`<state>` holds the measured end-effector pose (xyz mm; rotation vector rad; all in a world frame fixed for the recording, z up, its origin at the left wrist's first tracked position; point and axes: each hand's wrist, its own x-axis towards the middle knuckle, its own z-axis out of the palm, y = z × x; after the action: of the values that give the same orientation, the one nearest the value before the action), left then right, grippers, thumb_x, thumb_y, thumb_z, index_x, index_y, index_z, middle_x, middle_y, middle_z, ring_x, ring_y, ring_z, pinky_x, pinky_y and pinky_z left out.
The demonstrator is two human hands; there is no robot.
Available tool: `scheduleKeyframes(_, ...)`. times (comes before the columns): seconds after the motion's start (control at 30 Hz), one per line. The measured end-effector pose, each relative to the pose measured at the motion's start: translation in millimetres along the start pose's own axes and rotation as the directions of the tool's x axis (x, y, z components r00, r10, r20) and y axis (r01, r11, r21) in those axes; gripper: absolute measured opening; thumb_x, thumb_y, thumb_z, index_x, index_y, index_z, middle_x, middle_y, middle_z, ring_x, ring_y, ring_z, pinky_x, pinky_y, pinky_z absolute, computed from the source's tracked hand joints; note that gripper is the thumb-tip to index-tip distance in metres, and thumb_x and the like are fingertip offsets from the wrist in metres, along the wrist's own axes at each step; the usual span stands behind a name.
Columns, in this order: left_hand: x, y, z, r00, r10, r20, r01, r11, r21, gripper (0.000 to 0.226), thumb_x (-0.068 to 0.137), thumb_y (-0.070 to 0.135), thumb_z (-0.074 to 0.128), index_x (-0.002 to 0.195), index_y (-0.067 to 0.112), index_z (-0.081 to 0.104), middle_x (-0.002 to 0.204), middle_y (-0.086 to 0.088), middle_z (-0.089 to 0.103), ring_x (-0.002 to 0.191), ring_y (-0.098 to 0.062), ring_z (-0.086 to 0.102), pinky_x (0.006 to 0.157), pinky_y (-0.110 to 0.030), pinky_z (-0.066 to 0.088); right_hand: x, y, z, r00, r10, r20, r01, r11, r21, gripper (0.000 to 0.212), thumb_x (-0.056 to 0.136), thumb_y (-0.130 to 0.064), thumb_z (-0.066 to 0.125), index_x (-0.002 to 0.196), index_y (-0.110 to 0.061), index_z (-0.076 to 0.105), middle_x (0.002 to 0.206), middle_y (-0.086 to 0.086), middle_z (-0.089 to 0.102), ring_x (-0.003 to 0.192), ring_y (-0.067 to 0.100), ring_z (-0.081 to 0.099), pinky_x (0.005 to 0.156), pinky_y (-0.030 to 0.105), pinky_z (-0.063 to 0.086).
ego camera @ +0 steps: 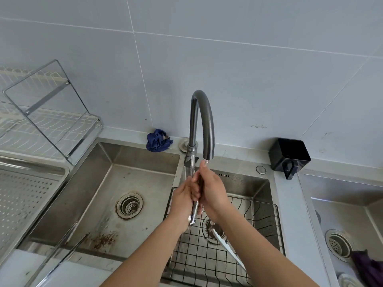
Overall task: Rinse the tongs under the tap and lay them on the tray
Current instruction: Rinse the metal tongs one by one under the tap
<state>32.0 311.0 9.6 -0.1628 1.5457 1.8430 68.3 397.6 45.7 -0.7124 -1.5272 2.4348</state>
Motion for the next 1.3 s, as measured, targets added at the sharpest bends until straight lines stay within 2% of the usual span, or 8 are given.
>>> scheduleKeyframes(0.17, 15, 2, 2, 0.990, -0.092, 0.108, 0.101, 0.992, -0.075, 0.036, 0.101, 0.041, 0.053, 0.094, 0.015, 0.077, 0.068, 0.000, 0.064, 0.054, -0.010, 0.062, 0.049, -0.026, 0.048, -3, -1, -16, 0.992, -0.080, 0.101, 0.097, 0.979, -0.180, 0.015, 0.096, 0.003, 0.055, 0.098, -0.006, 0.067, 0.079, 0.009, 0.065, 0.072, 0.024, 0.058, 0.072, 0.035, 0.053)
scheduleKeyframes(0.43, 18, 17, 19, 0.991, -0.074, 0.112, 0.104, 0.953, -0.286, 0.034, 0.101, 0.038, 0.056, 0.092, 0.017, 0.082, 0.078, -0.005, 0.075, 0.076, -0.018, 0.075, 0.068, -0.033, 0.060, 3, -1, -16, 0.936, -0.336, -0.101, 0.245, 0.832, -0.498, 0.024, 0.103, -0.028, 0.058, 0.084, -0.016, 0.067, 0.072, -0.002, 0.065, 0.066, 0.012, 0.060, 0.063, 0.027, 0.048)
scheduleKeyframes(0.57, 17, 22, 21, 0.981, -0.142, 0.134, 0.182, 0.915, -0.359, 0.044, 0.102, 0.042, 0.053, 0.119, 0.005, 0.069, 0.098, -0.011, 0.074, 0.096, -0.026, 0.073, 0.088, -0.039, 0.060, -12, 24, -12, 0.869, -0.495, 0.016, 0.297, 0.495, -0.816, 0.024, 0.097, -0.019, 0.061, 0.118, -0.029, 0.064, 0.122, -0.013, 0.056, 0.112, 0.007, 0.046, 0.091, 0.014, 0.035)
scheduleKeyframes(0.67, 14, 18, 21, 0.969, -0.173, 0.178, 0.234, 0.880, -0.413, 0.056, 0.104, 0.047, 0.045, 0.129, 0.000, 0.062, 0.114, -0.019, 0.072, 0.109, -0.032, 0.070, 0.092, -0.041, 0.058, -17, 39, -13, 0.853, -0.517, -0.070, 0.235, 0.501, -0.833, 0.041, 0.101, -0.020, 0.059, 0.141, -0.019, 0.056, 0.149, -0.001, 0.039, 0.134, 0.012, 0.038, 0.105, 0.015, 0.028)
scheduleKeyframes(0.8, 15, 13, 20, 0.974, -0.132, 0.183, 0.203, 0.870, -0.448, 0.048, 0.100, 0.052, 0.046, 0.113, 0.009, 0.064, 0.118, -0.016, 0.066, 0.114, -0.029, 0.063, 0.116, -0.048, 0.038, -13, 34, -24, 0.914, -0.386, -0.120, 0.087, 0.478, -0.874, 0.045, 0.107, -0.032, 0.047, 0.151, -0.023, 0.046, 0.140, 0.002, 0.050, 0.115, 0.022, 0.060, 0.086, 0.035, 0.052)
scheduleKeyframes(1.13, 38, 41, -5, 0.975, 0.075, 0.209, 0.065, 0.806, -0.588, 0.034, 0.084, 0.032, 0.075, 0.113, 0.017, 0.070, 0.087, -0.003, 0.075, 0.086, -0.022, 0.074, 0.083, -0.041, 0.060, 6, 1, -24, 0.995, -0.072, 0.068, 0.098, 0.622, -0.777, 0.046, 0.104, -0.057, 0.040, 0.093, -0.017, 0.060, 0.054, -0.003, 0.060, 0.042, 0.007, 0.054, 0.048, 0.032, 0.048)
scheduleKeyframes(1.23, 38, 43, -3, 0.984, 0.047, 0.174, 0.056, 0.839, -0.542, 0.014, 0.083, 0.028, 0.074, 0.091, 0.019, 0.067, 0.073, 0.003, 0.065, 0.068, -0.015, 0.065, 0.073, -0.034, 0.055, 18, -12, -15, 0.998, 0.035, 0.050, 0.022, 0.553, -0.833, 0.052, 0.103, -0.060, 0.036, 0.110, -0.015, 0.063, 0.064, 0.006, 0.069, 0.045, 0.024, 0.066, 0.041, 0.031, 0.052)
scheduleKeyframes(1.3, 36, 41, 5, 0.988, 0.043, 0.146, 0.041, 0.851, -0.523, 0.010, 0.087, 0.024, 0.073, 0.084, 0.018, 0.066, 0.074, 0.001, 0.065, 0.071, -0.016, 0.065, 0.079, -0.036, 0.055, 23, -10, -9, 0.997, -0.055, 0.050, 0.066, 0.343, -0.937, 0.047, 0.105, -0.054, 0.038, 0.131, -0.020, 0.057, 0.095, 0.010, 0.075, 0.077, 0.032, 0.074, 0.067, 0.040, 0.060)
